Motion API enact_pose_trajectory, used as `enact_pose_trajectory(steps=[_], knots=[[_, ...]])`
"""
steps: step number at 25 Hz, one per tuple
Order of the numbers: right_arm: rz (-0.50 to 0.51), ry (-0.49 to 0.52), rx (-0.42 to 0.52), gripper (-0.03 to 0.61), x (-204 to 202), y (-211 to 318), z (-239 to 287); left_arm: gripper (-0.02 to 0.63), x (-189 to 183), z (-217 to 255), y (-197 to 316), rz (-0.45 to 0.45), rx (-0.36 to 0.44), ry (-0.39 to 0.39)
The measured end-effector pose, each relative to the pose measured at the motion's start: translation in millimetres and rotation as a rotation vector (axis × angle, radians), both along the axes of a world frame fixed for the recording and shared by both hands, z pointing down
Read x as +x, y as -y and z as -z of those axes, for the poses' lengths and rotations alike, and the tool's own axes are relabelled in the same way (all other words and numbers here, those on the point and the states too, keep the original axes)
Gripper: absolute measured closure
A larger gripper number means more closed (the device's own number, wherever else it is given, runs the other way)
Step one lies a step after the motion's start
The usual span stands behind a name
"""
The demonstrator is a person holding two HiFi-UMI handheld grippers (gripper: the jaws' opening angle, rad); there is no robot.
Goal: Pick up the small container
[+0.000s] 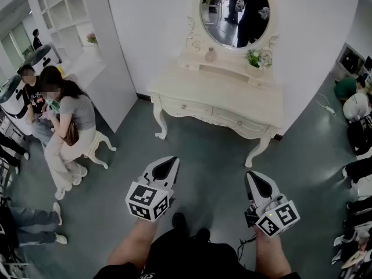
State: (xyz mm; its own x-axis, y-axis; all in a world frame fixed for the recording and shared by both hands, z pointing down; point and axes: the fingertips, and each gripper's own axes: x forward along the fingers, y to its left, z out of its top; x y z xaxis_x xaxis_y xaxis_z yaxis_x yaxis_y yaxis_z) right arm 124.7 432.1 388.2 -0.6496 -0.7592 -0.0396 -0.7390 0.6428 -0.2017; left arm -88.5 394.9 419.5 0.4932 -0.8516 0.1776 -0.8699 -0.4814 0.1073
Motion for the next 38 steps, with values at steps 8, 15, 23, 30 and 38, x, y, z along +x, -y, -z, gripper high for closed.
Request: enact_pose_trajectory(steps=[8, 15, 23, 30, 38], knots=[[0.028, 0.017, 0.008, 0.571, 13.9, -18.1, 1.9, 0.609, 27.1, -0.7, -18.8, 0.001, 0.002, 0.025], [0.038, 0.035, 0.041, 0.571, 18.3, -20.6, 12.8, 0.609, 30.7, 12.1, -19.1, 0.001, 0.044, 0.052], [0.127, -0.114, 0.065, 0.569, 8.0, -37.9, 4.4, 0.609, 36.2, 15.8, -22.6, 0.016, 0.061, 0.058], [0.110, -0.066, 0.015, 0.568, 21.6, -6.7, -0.2, 0.609, 41.1, 14.8, 3.4, 0.006, 0.058, 0.059], [0.080, -0.064, -0.022, 0.568, 14.3, 71.6, -7.7, 0.609, 30.8, 7.7, 79.9, -0.052, 0.032, -0.016]])
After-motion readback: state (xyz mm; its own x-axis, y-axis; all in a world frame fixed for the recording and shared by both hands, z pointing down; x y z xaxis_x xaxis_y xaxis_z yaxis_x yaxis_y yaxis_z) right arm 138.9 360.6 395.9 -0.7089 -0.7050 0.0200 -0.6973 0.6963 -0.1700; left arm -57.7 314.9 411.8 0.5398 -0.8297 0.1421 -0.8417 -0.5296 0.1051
